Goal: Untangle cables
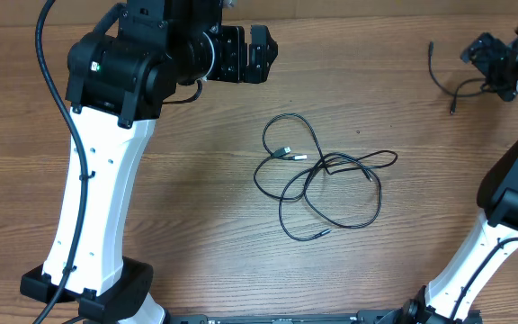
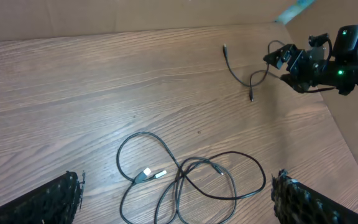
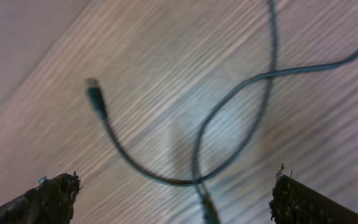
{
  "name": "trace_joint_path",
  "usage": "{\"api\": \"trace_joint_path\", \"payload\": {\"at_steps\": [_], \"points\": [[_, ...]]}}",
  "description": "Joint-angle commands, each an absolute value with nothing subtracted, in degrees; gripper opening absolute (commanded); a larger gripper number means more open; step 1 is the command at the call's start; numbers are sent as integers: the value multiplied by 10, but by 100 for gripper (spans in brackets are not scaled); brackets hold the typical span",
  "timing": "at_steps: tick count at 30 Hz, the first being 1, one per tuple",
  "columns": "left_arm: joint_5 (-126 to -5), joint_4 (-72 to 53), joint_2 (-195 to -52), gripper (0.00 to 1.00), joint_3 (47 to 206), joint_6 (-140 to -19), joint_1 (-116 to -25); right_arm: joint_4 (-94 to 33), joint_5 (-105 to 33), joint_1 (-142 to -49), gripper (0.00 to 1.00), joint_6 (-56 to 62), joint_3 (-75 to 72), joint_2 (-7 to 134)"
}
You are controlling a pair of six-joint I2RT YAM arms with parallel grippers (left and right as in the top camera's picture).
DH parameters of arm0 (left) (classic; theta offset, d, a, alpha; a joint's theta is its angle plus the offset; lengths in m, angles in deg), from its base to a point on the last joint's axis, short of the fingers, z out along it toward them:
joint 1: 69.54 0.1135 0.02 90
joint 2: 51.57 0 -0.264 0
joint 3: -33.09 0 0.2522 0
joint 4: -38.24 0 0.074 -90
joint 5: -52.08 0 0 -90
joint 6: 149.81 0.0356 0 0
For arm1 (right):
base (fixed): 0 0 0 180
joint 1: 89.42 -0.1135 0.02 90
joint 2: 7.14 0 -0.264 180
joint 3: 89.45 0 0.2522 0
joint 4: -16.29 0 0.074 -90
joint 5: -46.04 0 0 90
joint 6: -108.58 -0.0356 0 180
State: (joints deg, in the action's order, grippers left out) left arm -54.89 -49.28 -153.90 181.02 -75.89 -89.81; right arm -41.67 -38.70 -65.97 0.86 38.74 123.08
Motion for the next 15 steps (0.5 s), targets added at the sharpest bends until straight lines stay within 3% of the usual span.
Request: {"api": "trace_joint_path", "payload": {"at_steps": [1, 9, 15], "points": [[-553, -493, -1535, 99, 1808, -746, -902, -407, -424, -662, 100, 44, 382, 1241], [-553, -507, -1535, 99, 1808, -746, -902, -365, -424, -665, 100, 36, 338, 1261], [-553, -507, -1535, 100, 1808, -746, -902, -311, -424, -670, 89, 37, 289, 1265]]}}
